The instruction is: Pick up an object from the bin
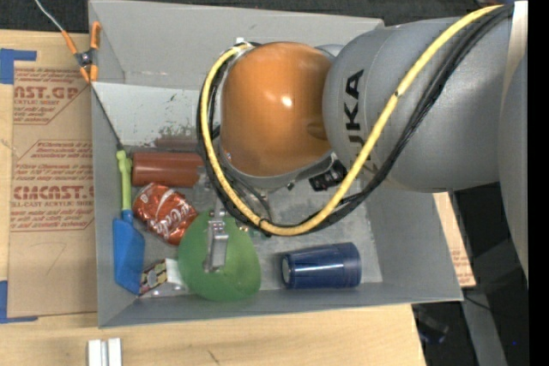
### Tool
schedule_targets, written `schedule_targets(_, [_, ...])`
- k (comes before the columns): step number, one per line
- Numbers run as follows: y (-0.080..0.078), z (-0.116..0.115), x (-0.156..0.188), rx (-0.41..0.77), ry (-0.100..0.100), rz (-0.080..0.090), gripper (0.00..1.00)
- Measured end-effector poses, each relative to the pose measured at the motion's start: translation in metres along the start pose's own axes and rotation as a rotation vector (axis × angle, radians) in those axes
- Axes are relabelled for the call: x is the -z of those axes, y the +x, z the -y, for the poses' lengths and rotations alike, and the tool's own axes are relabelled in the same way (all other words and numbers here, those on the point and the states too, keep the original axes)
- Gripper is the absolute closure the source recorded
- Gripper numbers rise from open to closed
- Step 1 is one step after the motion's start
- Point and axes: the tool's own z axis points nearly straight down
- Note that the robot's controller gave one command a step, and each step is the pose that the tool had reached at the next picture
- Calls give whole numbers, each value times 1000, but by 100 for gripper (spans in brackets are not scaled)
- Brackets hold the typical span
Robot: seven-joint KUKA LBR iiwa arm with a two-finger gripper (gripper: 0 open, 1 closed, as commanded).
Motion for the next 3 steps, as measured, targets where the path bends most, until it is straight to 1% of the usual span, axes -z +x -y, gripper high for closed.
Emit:
schedule_targets(1, [-2, 1, 5, -3, -2, 8, 0])
schedule_targets(2, [-59, -18, -127, -132, -3, 7, 0])
schedule_targets(3, [-55, -16, -76, -180, -3, 6, 0])
